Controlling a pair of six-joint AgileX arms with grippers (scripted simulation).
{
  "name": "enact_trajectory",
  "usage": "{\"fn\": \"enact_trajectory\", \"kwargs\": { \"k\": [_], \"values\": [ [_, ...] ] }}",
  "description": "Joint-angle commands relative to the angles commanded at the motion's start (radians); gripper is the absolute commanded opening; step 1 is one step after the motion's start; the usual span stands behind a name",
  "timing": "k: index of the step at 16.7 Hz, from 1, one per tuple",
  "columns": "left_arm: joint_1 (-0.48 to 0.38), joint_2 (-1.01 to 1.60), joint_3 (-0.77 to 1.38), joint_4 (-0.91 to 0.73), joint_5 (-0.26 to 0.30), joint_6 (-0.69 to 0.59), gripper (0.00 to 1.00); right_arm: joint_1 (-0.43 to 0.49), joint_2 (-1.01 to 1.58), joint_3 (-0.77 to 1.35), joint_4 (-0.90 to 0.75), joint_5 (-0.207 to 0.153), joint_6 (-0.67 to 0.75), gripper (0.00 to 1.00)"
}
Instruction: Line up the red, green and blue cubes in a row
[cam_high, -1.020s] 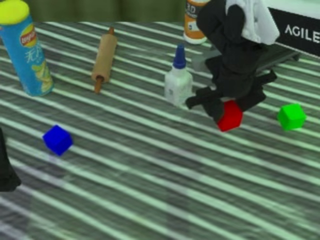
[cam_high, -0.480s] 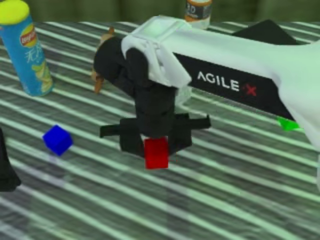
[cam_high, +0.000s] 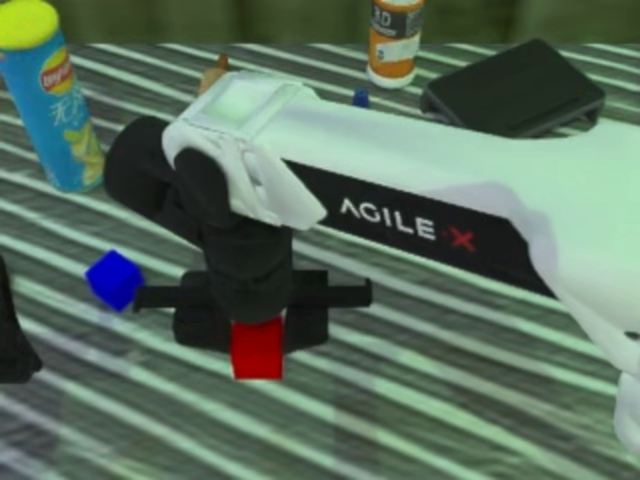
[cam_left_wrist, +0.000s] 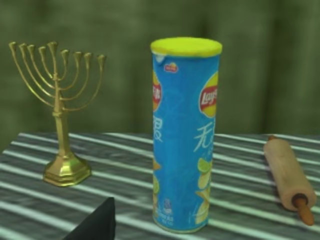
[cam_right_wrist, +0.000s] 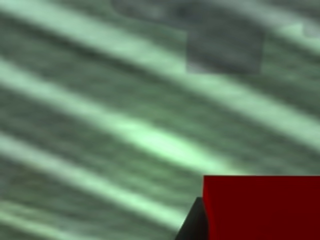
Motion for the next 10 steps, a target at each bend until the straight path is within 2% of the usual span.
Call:
{"fn": "enact_trajectory", "kwargs": {
  "k": [4,10],
  "values": [
    [0.0,0.0,0.0,0.0,0.0,0.0,1.0,-0.002,0.0,-0.02,0.019,-0.001,-0.002,0.0],
    [0.0,0.0,0.0,0.0,0.0,0.0,1.0,0.002,0.039,-0.183,0.227,0.001,0.003,0.0]
  ]
}}
